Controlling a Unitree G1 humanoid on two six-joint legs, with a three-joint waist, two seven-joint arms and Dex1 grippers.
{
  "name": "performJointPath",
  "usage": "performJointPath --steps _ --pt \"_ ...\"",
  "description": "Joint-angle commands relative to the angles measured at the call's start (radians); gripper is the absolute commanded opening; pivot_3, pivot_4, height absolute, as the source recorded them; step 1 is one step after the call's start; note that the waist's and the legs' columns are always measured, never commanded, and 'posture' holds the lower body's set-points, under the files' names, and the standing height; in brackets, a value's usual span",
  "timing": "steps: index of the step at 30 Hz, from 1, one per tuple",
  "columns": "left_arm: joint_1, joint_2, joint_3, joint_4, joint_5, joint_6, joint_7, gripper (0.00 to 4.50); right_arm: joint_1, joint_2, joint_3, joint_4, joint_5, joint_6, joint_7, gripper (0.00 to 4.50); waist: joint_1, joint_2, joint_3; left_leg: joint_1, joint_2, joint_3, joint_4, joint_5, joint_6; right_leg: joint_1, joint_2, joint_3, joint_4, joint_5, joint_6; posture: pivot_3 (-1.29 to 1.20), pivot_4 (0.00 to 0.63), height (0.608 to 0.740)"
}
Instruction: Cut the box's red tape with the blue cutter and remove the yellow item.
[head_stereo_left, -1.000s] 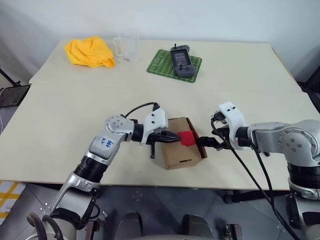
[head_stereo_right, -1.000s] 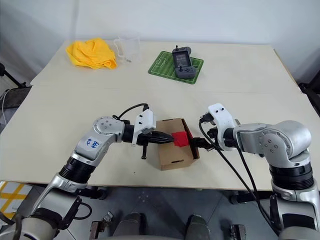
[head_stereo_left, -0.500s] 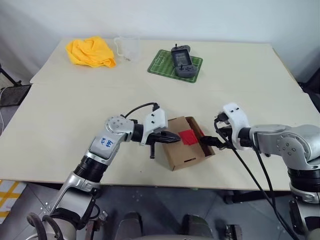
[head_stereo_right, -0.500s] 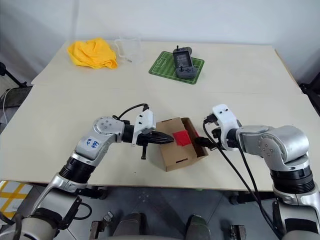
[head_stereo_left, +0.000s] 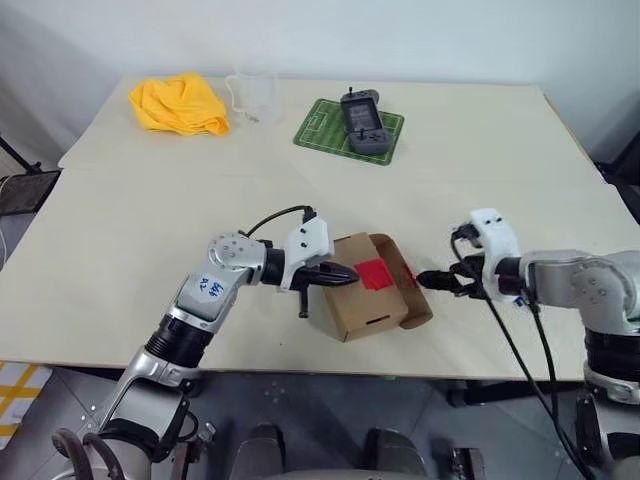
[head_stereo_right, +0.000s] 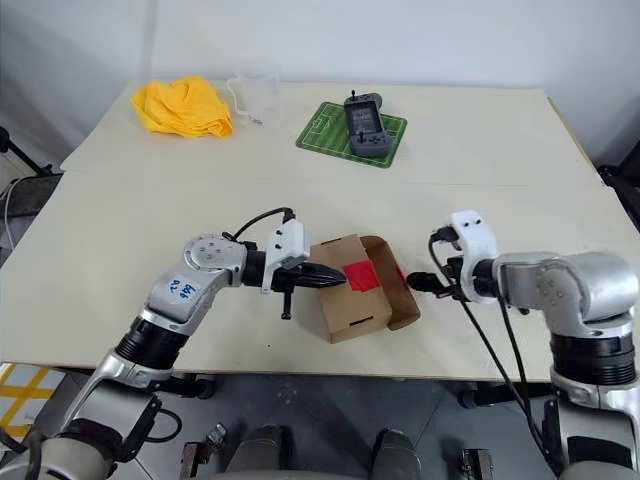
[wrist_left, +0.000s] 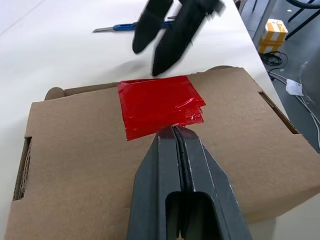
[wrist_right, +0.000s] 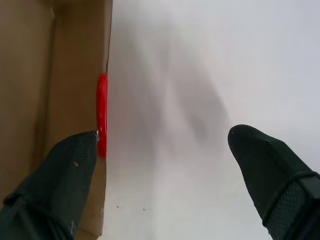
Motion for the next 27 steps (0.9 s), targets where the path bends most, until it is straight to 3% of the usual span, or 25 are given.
performJointPath --steps 1,13,16,22,27 --pt "-0.004 0.015 0.033 0.012 -0.023 -0.023 -0.030 0.00 -0.036 -0.010 -0.071 0.099 0.060 0.047 0.071 4.42 -0.001 0.000 0.000 0.000 0.000 0.000 0.000 0.000 0.000 0.000 0.000 0.000 0.000 0.000 0.000 0.00 0.150 0.740" --pt "-0.018 0.020 0.064 0.016 -0.032 -0.029 -0.036 0.00 -0.096 0.106 0.041 0.347 0.025 -0.007 0.175 4.42 -0.005 0.000 0.000 0.000 0.000 0.001 -0.001 0.000 0.000 -0.001 0.000 0.000 0.000 0.000 0.000 0.00 0.150 0.740" --pt "-0.014 0.020 0.067 0.010 -0.031 -0.022 -0.032 0.00 -0.094 0.124 0.061 0.368 0.021 -0.026 0.207 3.91 -0.009 0.000 0.000 0.000 0.000 0.001 -0.001 0.000 0.000 -0.001 0.000 0.000 0.000 0.000 0.000 0.00 0.150 0.740" --pt "-0.008 0.030 0.067 0.011 -0.026 -0.024 -0.033 0.00 -0.087 0.127 0.102 0.355 0.047 -0.009 0.296 1.95 -0.025 0.000 0.000 0.000 0.000 0.001 -0.002 0.000 0.000 -0.001 0.000 0.000 0.000 0.000 0.000 0.00 0.150 0.740" --pt "-0.008 0.033 0.063 0.022 -0.021 -0.037 -0.035 0.00 -0.083 0.117 0.162 0.334 0.059 0.000 0.367 1.95 -0.026 0.001 0.000 0.000 0.000 0.001 -0.002 0.000 0.000 -0.001 0.000 0.000 0.000 0.000 0.001 0.00 0.150 0.740"
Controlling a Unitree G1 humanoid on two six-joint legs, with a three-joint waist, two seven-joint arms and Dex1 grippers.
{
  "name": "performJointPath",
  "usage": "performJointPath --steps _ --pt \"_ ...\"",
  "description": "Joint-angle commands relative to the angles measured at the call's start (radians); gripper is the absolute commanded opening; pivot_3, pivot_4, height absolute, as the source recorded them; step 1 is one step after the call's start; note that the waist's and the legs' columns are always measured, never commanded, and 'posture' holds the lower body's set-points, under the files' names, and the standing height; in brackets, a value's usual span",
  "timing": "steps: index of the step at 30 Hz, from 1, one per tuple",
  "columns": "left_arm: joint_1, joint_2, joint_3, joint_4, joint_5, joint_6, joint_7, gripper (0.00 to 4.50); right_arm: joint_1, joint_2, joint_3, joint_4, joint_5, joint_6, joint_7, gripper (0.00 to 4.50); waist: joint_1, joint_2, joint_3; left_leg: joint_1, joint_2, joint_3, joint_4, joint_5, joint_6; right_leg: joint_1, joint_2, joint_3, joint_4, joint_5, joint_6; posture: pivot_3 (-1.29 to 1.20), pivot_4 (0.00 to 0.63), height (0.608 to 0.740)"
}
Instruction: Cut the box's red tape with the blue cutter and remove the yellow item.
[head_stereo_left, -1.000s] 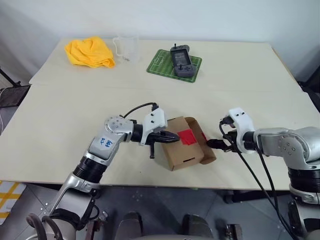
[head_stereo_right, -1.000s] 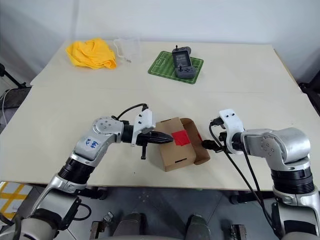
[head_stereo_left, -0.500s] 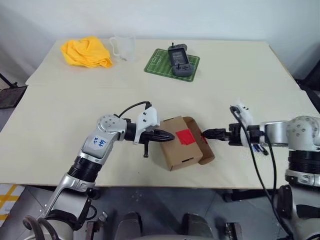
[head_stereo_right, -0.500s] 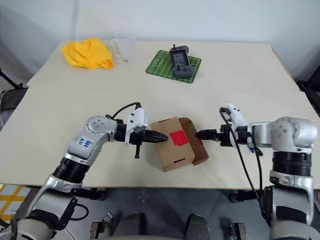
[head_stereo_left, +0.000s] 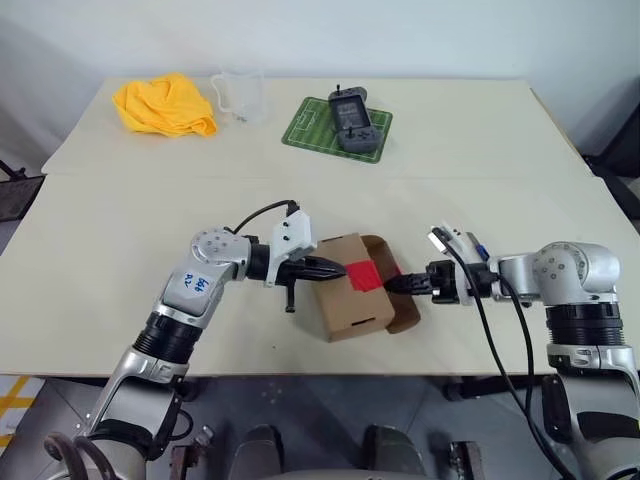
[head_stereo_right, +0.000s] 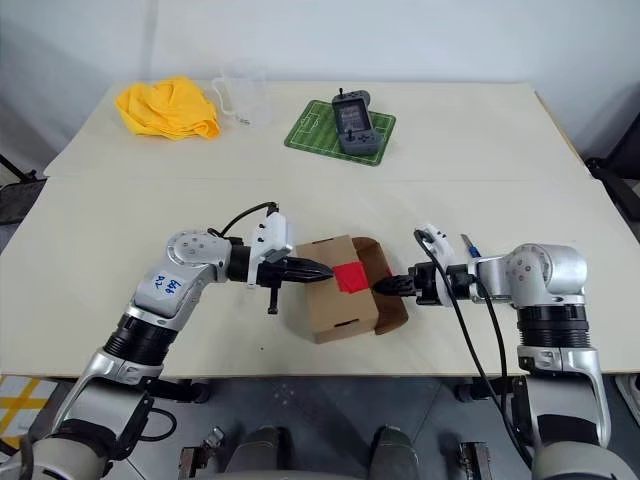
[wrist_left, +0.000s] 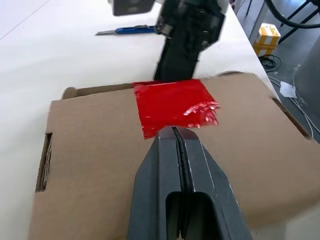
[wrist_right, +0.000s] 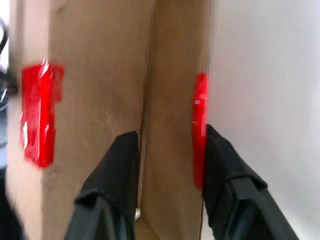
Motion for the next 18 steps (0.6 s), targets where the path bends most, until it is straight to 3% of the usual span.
performJointPath --steps 1,18 --pt "-0.003 0.008 0.012 -0.012 -0.001 -0.020 -0.005 0.00 0.001 -0.005 0.037 -0.018 0.010 0.001 0.040 1.95 0.000 0.000 0.000 0.000 0.000 0.000 0.000 0.000 0.000 0.000 0.000 0.000 0.000 0.000 0.000 0.00 0.150 0.740" --pt "0.030 0.042 -0.003 -0.018 0.019 -0.030 -0.015 0.00 0.023 0.058 0.004 -0.022 -0.030 0.030 -0.017 1.95 -0.003 0.000 0.000 0.000 0.000 0.000 0.000 0.000 0.000 0.000 0.000 0.000 0.001 0.000 0.000 0.00 0.150 0.740"
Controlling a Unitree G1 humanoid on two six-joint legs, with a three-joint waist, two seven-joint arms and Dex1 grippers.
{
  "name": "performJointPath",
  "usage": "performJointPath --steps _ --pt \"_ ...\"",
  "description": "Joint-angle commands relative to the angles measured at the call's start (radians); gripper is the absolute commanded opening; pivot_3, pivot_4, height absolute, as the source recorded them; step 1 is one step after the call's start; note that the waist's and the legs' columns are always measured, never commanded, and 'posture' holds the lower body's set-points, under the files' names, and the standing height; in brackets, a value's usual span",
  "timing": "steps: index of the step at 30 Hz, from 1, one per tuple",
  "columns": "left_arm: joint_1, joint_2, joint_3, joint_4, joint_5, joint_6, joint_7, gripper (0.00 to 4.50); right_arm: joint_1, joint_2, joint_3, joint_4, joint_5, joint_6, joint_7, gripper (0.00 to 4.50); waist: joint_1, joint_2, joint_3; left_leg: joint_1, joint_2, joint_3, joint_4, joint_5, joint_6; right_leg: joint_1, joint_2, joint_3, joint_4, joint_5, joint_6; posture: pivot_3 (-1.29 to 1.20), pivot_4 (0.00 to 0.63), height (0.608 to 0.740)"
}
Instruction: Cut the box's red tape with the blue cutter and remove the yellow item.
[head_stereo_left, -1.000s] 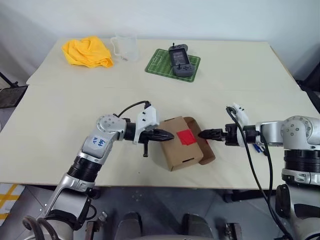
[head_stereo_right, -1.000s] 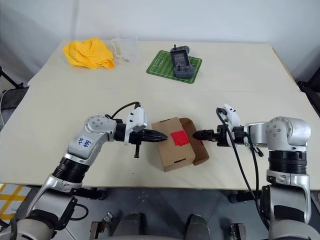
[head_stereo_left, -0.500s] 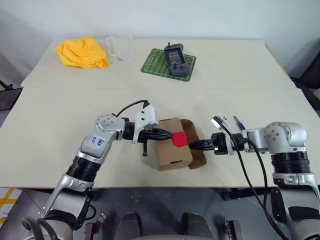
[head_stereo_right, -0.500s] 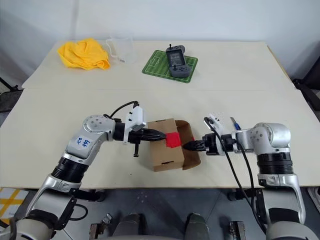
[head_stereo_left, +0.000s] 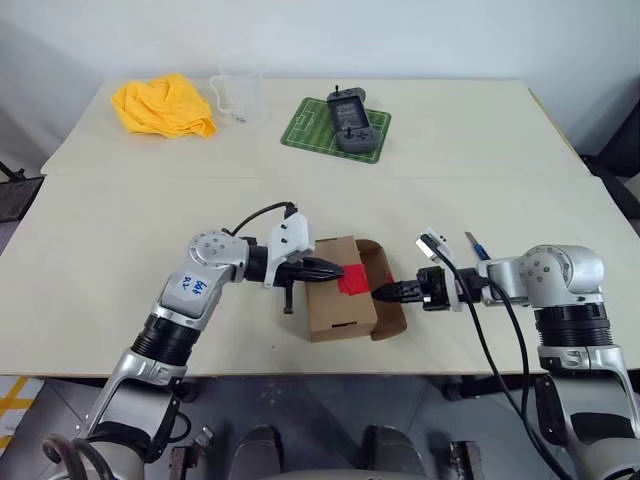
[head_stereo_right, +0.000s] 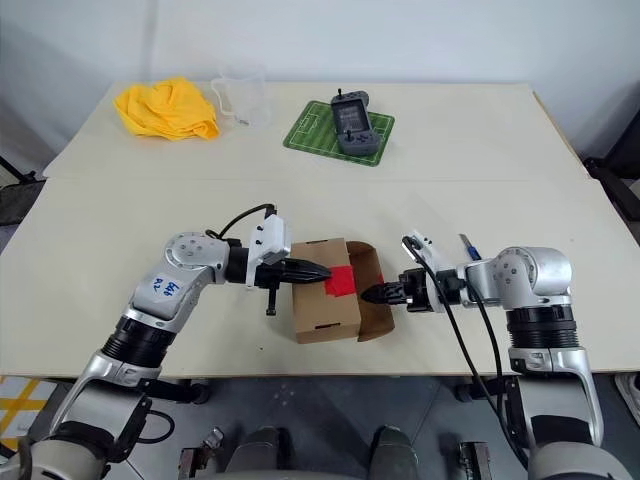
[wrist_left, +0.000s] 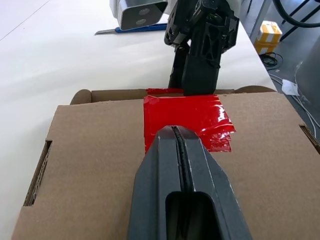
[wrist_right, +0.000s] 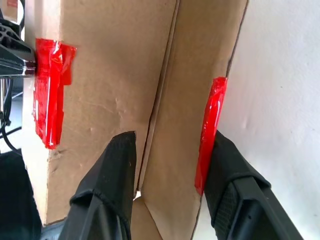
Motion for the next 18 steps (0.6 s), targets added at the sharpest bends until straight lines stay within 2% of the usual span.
performJointPath --steps 1,8,11,15,18 --pt "0.017 0.041 -0.005 -0.023 0.020 -0.003 -0.020 0.00 0.027 0.020 0.001 -0.021 -0.016 0.014 -0.033 1.95 -0.001 0.000 0.000 0.000 0.000 0.000 0.000 0.000 0.000 0.000 0.000 0.000 0.000 0.000 0.000 0.00 0.150 0.740" --pt "0.037 0.111 -0.006 -0.087 0.012 0.058 -0.035 0.00 0.037 0.033 -0.024 -0.034 -0.020 0.012 -0.049 1.95 -0.001 0.000 0.000 0.001 0.000 0.000 0.000 0.000 0.000 0.000 0.000 0.000 0.000 0.000 0.000 0.00 0.150 0.740" --pt "0.051 0.121 -0.009 -0.103 0.012 0.083 -0.027 0.00 0.045 0.039 -0.027 -0.052 -0.012 0.013 -0.048 1.38 -0.001 0.000 0.000 0.001 0.000 0.000 0.000 0.000 0.000 0.000 0.000 0.000 0.001 0.000 0.000 0.00 0.150 0.740" --pt "0.062 0.119 -0.010 -0.110 0.017 0.096 -0.018 0.00 0.050 0.044 -0.031 -0.076 0.000 0.024 -0.045 0.12 -0.001 0.000 0.000 0.001 0.000 0.000 -0.001 0.000 0.000 0.000 0.000 0.000 0.001 0.000 0.000 0.00 0.150 0.740" --pt "0.065 0.110 -0.007 -0.110 0.014 0.103 -0.011 0.00 0.050 0.041 -0.035 -0.088 -0.002 0.026 -0.051 0.05 -0.001 0.001 0.000 0.001 0.000 0.000 -0.001 0.000 0.000 0.000 0.000 0.000 0.001 0.000 0.000 0.00 0.150 0.740"
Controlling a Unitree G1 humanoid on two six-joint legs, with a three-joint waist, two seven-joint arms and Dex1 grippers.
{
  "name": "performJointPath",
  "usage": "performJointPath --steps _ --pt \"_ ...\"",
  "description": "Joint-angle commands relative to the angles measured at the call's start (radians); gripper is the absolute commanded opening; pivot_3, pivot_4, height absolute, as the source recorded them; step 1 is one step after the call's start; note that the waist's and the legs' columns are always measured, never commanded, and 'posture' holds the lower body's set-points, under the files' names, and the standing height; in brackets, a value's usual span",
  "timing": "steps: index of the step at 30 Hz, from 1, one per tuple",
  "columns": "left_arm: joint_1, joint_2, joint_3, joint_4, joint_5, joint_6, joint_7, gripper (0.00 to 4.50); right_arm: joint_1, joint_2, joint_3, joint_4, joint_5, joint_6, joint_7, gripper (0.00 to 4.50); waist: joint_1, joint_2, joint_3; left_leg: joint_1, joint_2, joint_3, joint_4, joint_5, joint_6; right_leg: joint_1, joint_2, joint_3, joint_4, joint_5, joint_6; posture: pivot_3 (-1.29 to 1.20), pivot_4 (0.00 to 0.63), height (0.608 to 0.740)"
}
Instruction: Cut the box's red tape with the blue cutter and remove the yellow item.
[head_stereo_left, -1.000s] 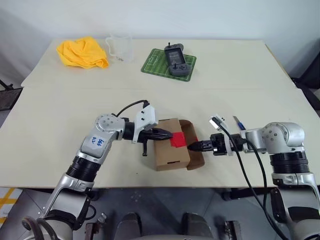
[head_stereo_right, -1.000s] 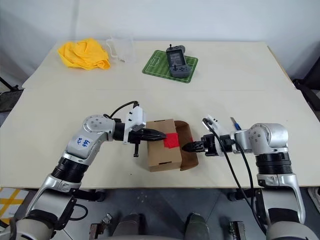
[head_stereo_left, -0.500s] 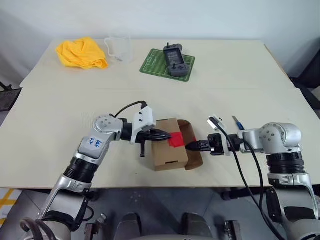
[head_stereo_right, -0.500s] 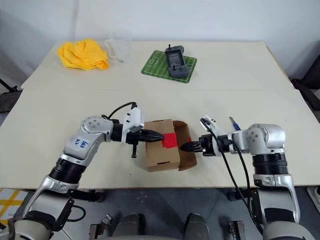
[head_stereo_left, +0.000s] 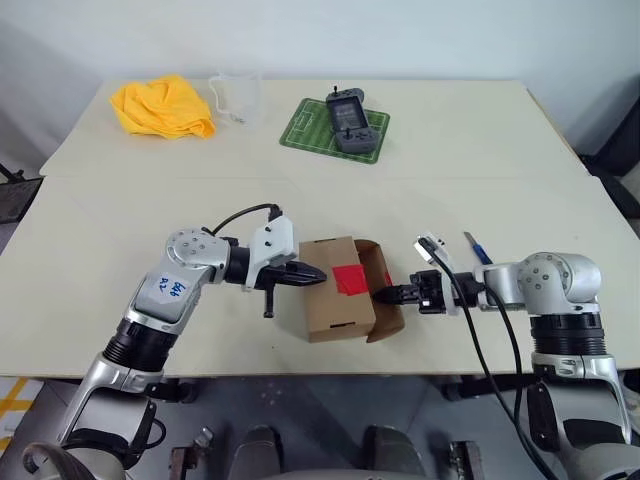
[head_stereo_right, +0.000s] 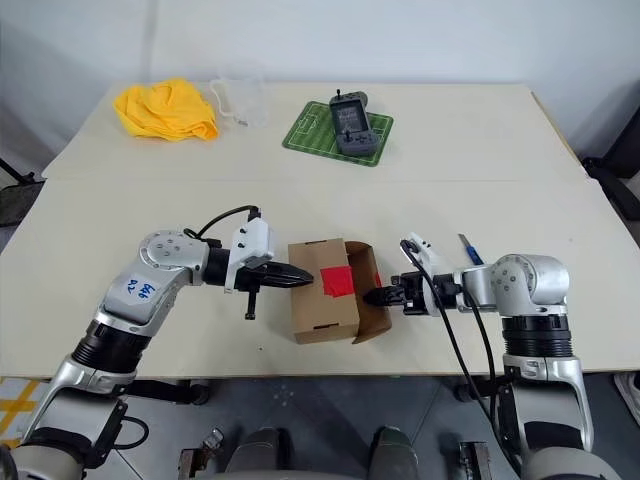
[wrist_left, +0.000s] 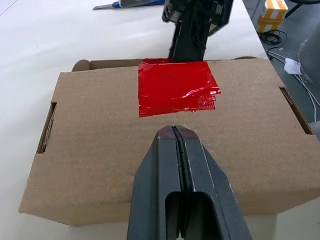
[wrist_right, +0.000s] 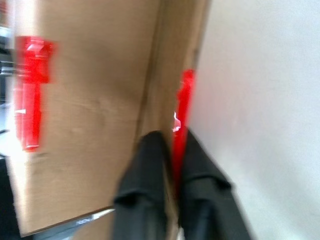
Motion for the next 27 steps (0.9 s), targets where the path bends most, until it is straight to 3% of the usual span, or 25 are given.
performJointPath --steps 1,7,10,19,27 --pt "0.028 0.004 -0.020 -0.002 0.015 0.022 0.008 0.00 0.008 0.001 0.003 -0.031 0.000 0.018 -0.013 0.05 0.001 0.000 0.000 0.000 0.000 0.000 0.000 0.000 0.000 0.000 0.000 0.000 0.000 0.000 0.000 0.00 0.150 0.740" --pt "0.041 -0.016 -0.020 0.011 0.021 0.024 0.039 0.00 -0.036 -0.051 -0.041 -0.058 0.031 0.036 -0.045 0.05 0.004 0.000 0.000 0.000 0.000 0.000 0.000 0.000 0.000 0.000 0.000 0.000 0.000 0.000 0.000 0.00 0.150 0.740" --pt "0.050 -0.038 -0.025 0.019 0.024 0.014 0.060 0.00 -0.068 -0.131 -0.048 -0.088 0.102 0.036 -0.066 0.05 0.016 0.000 0.000 -0.001 0.000 0.000 0.001 0.000 0.000 0.000 0.000 0.000 0.000 0.000 0.000 0.00 0.150 0.740" --pt "0.031 -0.130 -0.044 0.067 0.036 -0.010 0.118 0.00 -0.167 -0.396 0.028 -0.153 0.450 0.036 -0.193 0.05 0.037 0.000 0.000 -0.002 0.000 0.000 0.003 0.000 0.000 0.001 0.000 0.000 -0.001 0.000 0.000 0.00 0.150 0.740" --pt "0.017 -0.198 -0.056 0.098 0.036 -0.014 0.145 0.00 -0.272 -0.518 0.132 -0.161 0.701 0.036 -0.366 0.05 0.030 0.000 0.001 -0.002 0.000 0.000 0.003 0.000 0.000 0.000 0.000 0.000 -0.002 0.000 0.000 0.00 0.150 0.740"
